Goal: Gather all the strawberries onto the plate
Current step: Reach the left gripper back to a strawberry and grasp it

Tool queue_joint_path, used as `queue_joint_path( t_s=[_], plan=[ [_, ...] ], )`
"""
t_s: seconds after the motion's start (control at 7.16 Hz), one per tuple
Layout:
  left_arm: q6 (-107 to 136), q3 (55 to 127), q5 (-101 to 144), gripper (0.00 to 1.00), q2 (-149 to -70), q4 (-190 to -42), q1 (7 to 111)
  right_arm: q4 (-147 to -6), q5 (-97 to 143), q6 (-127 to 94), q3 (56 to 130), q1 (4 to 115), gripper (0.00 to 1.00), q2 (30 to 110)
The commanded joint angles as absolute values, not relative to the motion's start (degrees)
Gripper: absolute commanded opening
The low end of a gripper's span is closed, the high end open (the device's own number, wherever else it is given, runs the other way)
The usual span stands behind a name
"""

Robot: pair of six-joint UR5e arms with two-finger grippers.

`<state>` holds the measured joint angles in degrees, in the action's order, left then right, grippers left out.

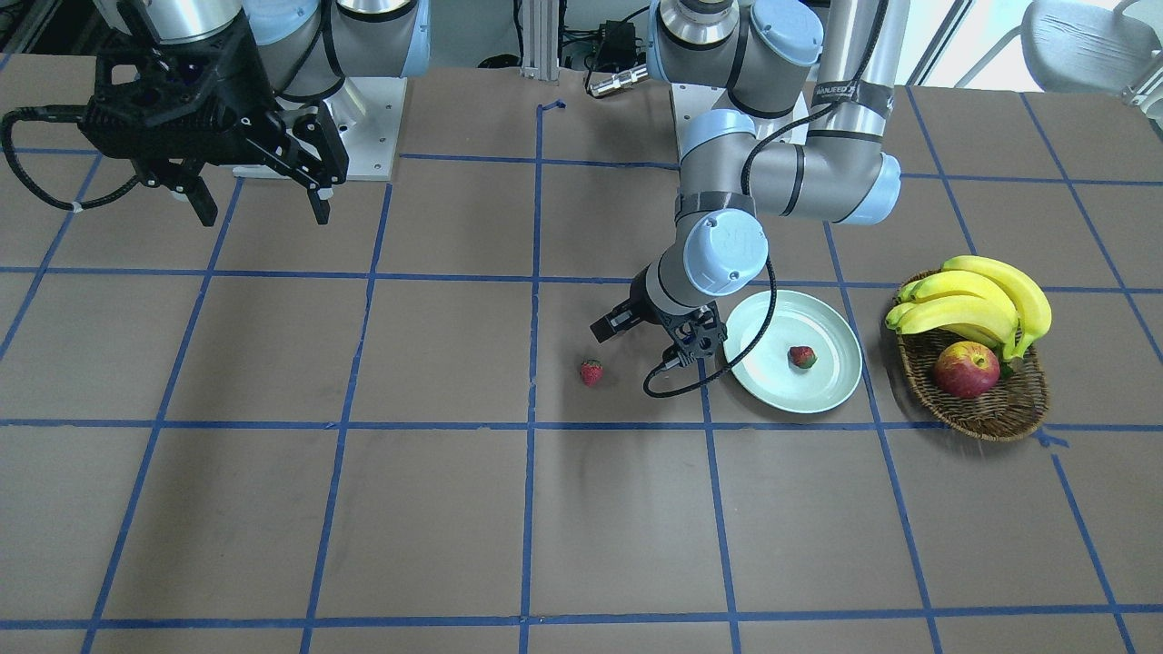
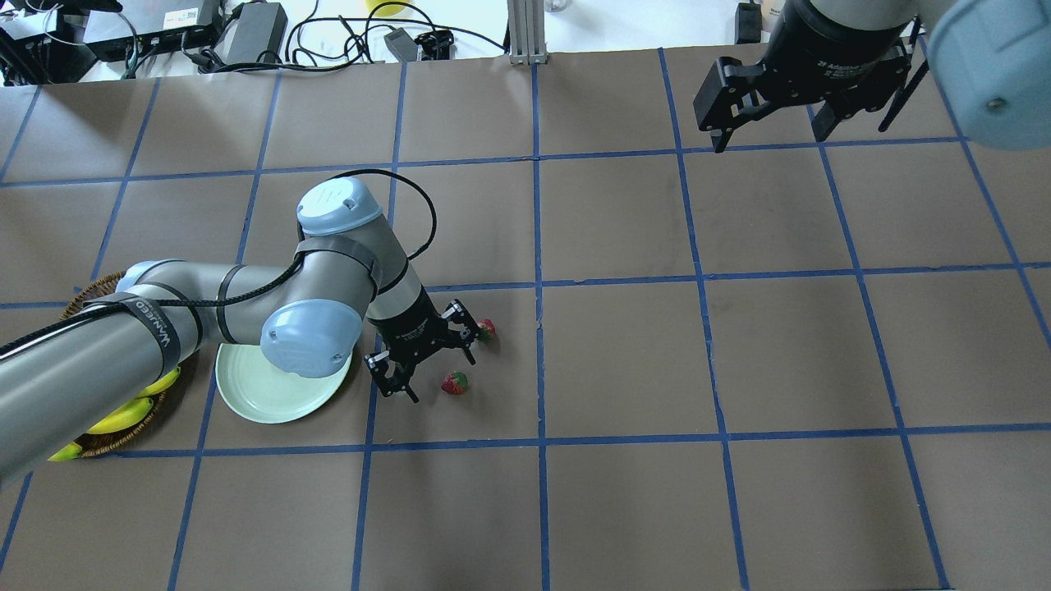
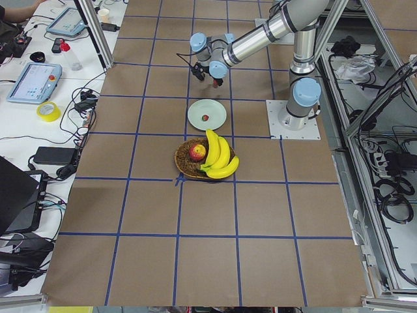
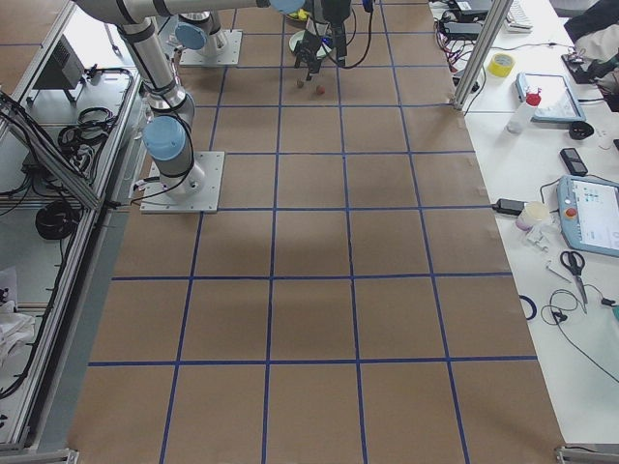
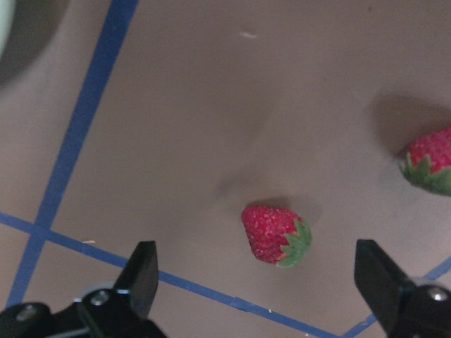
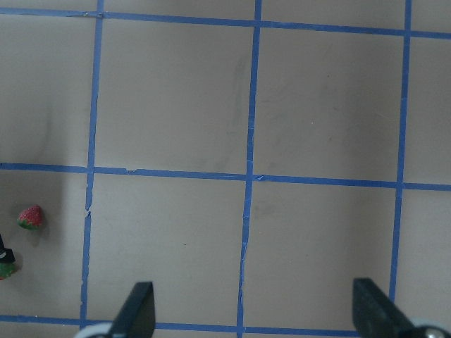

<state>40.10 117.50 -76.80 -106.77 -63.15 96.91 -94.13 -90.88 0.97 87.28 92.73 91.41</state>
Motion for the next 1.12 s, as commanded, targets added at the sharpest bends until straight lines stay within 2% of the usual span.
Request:
queue_joint_path(
  t_s=[0.0, 0.14, 0.56, 0.98],
  plan=[
    [40.8, 117.9, -75.2, 0.44, -107.7, -62.9, 97.0, -94.1, -90.9, 1.1, 87.3, 92.7, 1.0, 91.4],
    [40.9, 117.9, -74.9, 0.0, -108.0, -62.8, 96.9, -94.1, -91.0, 1.0, 87.2, 92.7, 1.0, 91.4],
    [40.6, 116.9, -79.6, 0.0, -106.4, -62.8, 96.9, -94.1, -90.9, 1.1, 87.2, 92.7, 1.0, 91.4],
    [35.9, 110.2, -90.4, 0.0, -104.3, -64.2, 96.5, -94.1, -90.9, 1.1, 87.2, 92.7, 1.0, 91.4]
  ],
)
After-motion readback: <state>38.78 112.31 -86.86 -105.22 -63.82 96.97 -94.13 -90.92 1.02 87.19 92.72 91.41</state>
